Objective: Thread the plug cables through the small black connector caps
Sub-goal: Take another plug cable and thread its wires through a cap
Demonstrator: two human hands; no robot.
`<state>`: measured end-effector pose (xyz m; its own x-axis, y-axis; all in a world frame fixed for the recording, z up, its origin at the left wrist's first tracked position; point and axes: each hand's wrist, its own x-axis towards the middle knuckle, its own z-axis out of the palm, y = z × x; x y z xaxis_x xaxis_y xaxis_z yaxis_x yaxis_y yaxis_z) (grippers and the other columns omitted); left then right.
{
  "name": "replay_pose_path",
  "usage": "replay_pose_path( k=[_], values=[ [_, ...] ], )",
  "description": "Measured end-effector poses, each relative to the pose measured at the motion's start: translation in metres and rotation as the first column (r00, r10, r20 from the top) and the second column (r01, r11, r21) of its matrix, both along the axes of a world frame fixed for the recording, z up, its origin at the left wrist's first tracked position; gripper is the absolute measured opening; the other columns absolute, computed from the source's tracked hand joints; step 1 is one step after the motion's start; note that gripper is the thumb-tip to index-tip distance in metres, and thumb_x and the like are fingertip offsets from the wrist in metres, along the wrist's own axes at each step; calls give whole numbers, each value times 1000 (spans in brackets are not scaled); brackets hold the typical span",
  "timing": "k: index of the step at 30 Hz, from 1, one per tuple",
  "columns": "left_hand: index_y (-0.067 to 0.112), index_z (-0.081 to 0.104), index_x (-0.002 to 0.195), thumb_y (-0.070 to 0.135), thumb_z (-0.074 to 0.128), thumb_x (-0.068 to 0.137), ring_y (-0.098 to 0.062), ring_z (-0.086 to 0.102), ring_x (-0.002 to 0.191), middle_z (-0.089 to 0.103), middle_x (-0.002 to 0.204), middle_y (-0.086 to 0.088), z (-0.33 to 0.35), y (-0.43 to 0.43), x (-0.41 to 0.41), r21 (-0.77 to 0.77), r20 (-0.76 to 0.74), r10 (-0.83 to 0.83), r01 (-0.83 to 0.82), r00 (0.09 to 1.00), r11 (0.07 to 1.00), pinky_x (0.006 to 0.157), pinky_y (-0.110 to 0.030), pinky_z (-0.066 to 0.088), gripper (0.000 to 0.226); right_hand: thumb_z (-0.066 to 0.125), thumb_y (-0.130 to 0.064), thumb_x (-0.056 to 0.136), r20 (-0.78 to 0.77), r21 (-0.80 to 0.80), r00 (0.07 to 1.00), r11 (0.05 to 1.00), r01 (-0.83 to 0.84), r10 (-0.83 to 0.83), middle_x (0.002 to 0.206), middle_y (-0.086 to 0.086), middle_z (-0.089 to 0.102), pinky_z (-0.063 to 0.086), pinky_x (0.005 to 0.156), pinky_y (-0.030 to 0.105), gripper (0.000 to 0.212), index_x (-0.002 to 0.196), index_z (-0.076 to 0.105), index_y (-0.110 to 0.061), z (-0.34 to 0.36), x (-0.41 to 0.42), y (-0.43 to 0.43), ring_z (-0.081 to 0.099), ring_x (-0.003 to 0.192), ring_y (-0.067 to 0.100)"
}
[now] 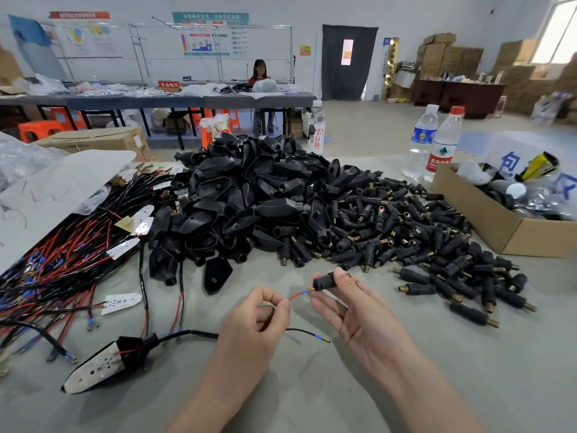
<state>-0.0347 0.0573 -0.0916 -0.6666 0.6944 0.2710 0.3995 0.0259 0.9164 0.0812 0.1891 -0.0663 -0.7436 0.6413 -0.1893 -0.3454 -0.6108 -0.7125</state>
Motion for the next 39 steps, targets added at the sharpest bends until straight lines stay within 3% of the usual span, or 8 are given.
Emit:
replay_pose_path(
  k=[13, 19, 24, 34, 39],
  values=[
    [23, 55, 80, 25, 61, 97, -10, 25, 48, 37, 51, 4, -3, -2, -4, 26, -34, 15, -14, 999, 1000, 45, -18, 22, 18, 65, -20, 91, 20, 26, 999, 999, -47, 47, 113, 20, 72, 61, 71, 30, 34, 116, 59, 2, 0, 2, -1, 73, 97, 33],
    [25, 54, 83, 27, 61, 97, -9, 27, 46, 39, 49, 1, -3, -3, -3, 24, -122, -11, 14, 992, 1000, 45, -18, 22, 16, 69, -15, 85, -1, 24, 999, 999, -40, 40, 115, 21, 71, 62, 75, 31, 38, 119, 55, -6, 0, 3, -1, 72, 99, 33],
    [27, 56, 84, 27, 59, 98, -9, 25, 48, 34, 50, 10, -2, -4, -2, 26, -115, -40, 43, 993, 999, 46, -19, 22, 15, 72, -10, 79, -28, -3, 999, 999, -45, 45, 115, 21, 72, 61, 72, 31, 36, 110, 53, -11, -1, 3, -3, 72, 100, 35],
    [28, 61, 85, 29, 59, 99, -7, 28, 46, 37, 49, 11, 0, -5, -3, 10, -136, -50, 52, 989, 999, 46, -19, 24, 15, 70, -7, 86, -113, -58, 974, 978, -202, 194, 125, 23, 67, 61, 78, 32, 33, 113, 53, -7, -6, -1, -7, 70, 108, 35],
    [38, 58, 96, 32, 51, 102, -8, 35, 49, 40, 52, 9, -2, -5, -2, 34, -151, -15, 20, 988, 999, 47, -26, 30, 11, 72, -18, 84, 23, 88, 986, 982, -166, 165, 120, 18, 71, 60, 76, 32, 36, 115, 59, -6, -9, -4, -11, 72, 105, 30]
  ],
)
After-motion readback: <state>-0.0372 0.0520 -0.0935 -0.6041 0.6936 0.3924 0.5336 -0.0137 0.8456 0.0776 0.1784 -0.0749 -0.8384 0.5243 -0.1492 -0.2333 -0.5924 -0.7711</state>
